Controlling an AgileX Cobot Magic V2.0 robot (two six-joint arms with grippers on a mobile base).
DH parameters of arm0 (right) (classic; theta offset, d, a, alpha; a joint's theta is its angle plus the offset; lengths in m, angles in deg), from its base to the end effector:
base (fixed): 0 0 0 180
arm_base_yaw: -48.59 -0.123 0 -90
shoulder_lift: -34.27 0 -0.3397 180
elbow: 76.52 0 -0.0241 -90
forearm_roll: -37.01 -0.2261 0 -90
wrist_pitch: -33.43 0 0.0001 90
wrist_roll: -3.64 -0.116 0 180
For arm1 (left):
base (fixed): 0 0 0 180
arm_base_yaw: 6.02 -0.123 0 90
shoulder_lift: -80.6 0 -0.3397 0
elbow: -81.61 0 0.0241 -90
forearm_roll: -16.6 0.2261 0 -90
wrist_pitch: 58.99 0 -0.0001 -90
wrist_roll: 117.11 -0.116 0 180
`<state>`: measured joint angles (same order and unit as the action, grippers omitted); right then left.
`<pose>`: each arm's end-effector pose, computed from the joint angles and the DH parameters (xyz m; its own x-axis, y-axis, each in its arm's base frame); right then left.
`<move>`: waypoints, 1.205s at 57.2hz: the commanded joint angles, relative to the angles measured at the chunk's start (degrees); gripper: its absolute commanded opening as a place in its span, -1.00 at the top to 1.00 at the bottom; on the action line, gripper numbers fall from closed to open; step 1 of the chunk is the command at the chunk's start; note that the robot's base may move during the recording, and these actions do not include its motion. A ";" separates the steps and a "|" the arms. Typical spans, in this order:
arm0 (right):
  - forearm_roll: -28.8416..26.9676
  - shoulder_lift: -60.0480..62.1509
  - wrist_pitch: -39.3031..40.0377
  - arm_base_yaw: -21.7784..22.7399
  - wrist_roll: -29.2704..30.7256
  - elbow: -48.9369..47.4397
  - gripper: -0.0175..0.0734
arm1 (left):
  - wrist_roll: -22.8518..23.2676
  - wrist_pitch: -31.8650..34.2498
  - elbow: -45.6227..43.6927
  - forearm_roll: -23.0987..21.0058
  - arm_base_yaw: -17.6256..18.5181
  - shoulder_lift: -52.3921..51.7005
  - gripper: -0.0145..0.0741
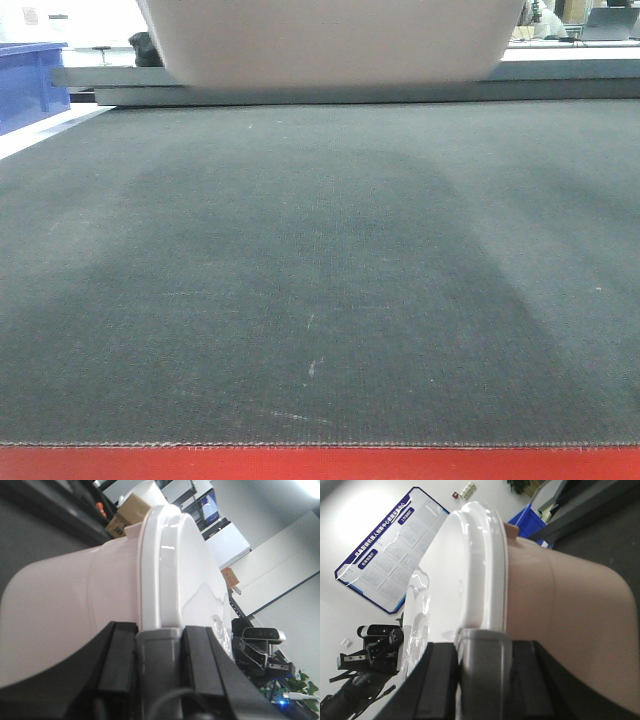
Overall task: Grab white bin and place on right shelf
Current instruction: 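Lift the pink bin off the table with both grippers, then hold the bin raised with both grippers while the base backs away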
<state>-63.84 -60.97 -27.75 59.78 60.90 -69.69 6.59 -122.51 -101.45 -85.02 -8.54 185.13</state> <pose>0.3291 0.0367 0.4446 -0.5335 0.5280 -0.6608 -0.5248 0.4060 0.7482 0.3705 -0.0855 0.4407 -0.6202 -0.4376 -0.6510 0.5952 0.2780 -0.7539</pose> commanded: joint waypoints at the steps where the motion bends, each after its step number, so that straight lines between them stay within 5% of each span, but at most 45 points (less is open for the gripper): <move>1: -8.30 6.96 -15.11 -1.35 1.10 -1.89 0.48 | -0.79 -13.54 -2.13 -2.07 1.45 -6.43 0.96; 26: -8.51 19.76 -15.05 -1.35 1.05 -1.89 0.48 | -0.79 -13.42 -2.13 -2.07 1.45 -15.15 0.96; 56: -9.21 20.22 -14.61 -1.40 1.05 -1.89 0.48 | -0.79 -13.42 -2.13 -1.47 1.45 -20.91 0.96; 69: -9.21 20.10 -15.03 -6.29 -1.45 -1.89 0.48 | -0.79 -13.42 -2.13 -1.47 1.45 -21.04 0.96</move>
<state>-65.60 -42.57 -22.98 57.95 59.60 -69.69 6.91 -117.93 -101.45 -83.92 -9.48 167.11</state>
